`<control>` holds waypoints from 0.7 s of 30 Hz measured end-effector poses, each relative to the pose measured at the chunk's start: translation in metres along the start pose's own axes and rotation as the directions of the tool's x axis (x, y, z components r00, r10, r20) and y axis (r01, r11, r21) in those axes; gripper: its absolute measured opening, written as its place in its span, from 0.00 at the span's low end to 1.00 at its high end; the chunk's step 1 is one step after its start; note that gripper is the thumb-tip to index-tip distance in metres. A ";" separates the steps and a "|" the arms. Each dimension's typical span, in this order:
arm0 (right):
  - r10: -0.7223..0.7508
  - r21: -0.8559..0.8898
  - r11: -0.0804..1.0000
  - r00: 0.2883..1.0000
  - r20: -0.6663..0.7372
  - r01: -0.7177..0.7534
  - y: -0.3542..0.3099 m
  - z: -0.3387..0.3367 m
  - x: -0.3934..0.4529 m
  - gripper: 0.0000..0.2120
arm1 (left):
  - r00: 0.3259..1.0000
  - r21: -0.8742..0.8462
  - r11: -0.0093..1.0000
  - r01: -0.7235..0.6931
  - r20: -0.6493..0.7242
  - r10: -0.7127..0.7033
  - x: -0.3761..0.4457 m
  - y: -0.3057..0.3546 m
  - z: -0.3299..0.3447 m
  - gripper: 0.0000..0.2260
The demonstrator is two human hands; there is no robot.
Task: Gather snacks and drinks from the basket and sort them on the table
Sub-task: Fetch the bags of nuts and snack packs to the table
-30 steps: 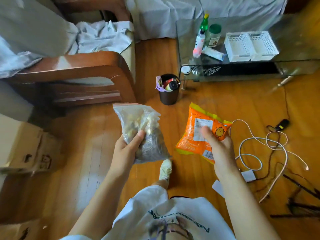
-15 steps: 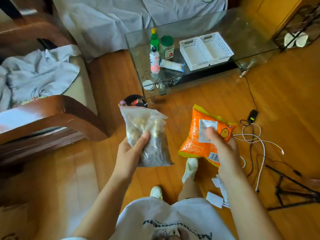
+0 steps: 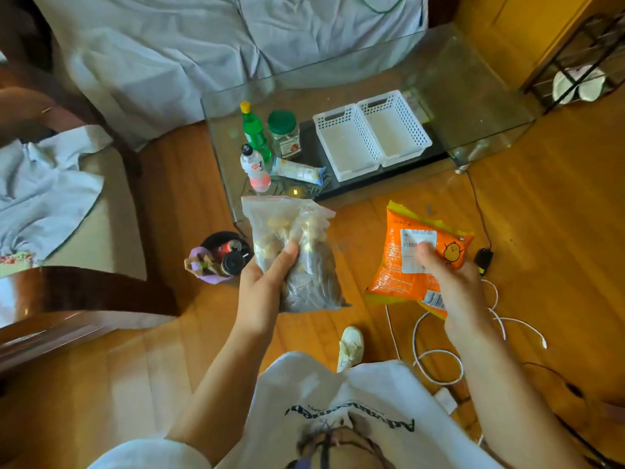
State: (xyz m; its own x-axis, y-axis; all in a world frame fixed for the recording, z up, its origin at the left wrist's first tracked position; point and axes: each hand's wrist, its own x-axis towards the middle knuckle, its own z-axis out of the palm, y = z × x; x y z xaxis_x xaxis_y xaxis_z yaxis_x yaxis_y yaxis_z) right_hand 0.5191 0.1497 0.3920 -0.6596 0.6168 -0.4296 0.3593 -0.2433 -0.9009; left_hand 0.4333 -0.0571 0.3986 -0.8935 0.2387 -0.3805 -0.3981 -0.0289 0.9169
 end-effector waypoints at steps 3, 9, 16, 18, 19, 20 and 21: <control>0.017 -0.034 0.999 0.998 0.065 -0.015 -0.022 0.002 0.045 0.12 | 0.999 0.000 1.000 -0.015 -0.029 0.015 0.032 0.010 0.023 0.06; 0.051 -0.105 0.994 0.989 0.137 -0.037 -0.047 0.025 0.126 0.04 | 0.983 -0.028 1.000 -0.006 -0.184 0.001 0.094 0.018 0.028 0.07; 0.053 -0.137 0.990 0.981 0.185 -0.028 -0.099 0.078 0.231 0.20 | 0.966 -0.076 0.997 -0.028 -0.257 0.007 0.211 0.052 0.037 0.06; 0.065 -0.148 0.988 0.977 0.205 -0.035 -0.121 0.095 0.261 0.19 | 0.970 -0.076 0.997 -0.034 -0.242 0.014 0.246 0.070 0.043 0.06; 0.070 -0.150 0.988 0.974 0.217 -0.037 -0.132 0.105 0.276 0.20 | 0.974 -0.072 0.997 -0.036 -0.226 0.019 0.263 0.080 0.045 0.05; 0.069 -0.146 0.989 0.973 0.221 -0.037 -0.142 0.114 0.291 0.20 | 0.977 -0.065 0.997 -0.042 -0.209 0.028 0.280 0.090 0.048 0.04; 0.067 -0.139 0.990 0.974 0.215 -0.037 -0.150 0.123 0.306 0.21 | 0.980 -0.053 0.997 -0.049 -0.194 0.038 0.296 0.099 0.050 0.05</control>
State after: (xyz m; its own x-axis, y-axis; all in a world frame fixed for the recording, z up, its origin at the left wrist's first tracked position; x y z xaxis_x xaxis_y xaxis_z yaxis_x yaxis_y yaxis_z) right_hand 0.1826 0.2830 0.3887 -0.7608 0.4233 -0.4918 0.4718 -0.1596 -0.8672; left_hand 0.1401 0.0594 0.3831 -0.9312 0.0450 -0.3617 -0.3644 -0.0923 0.9267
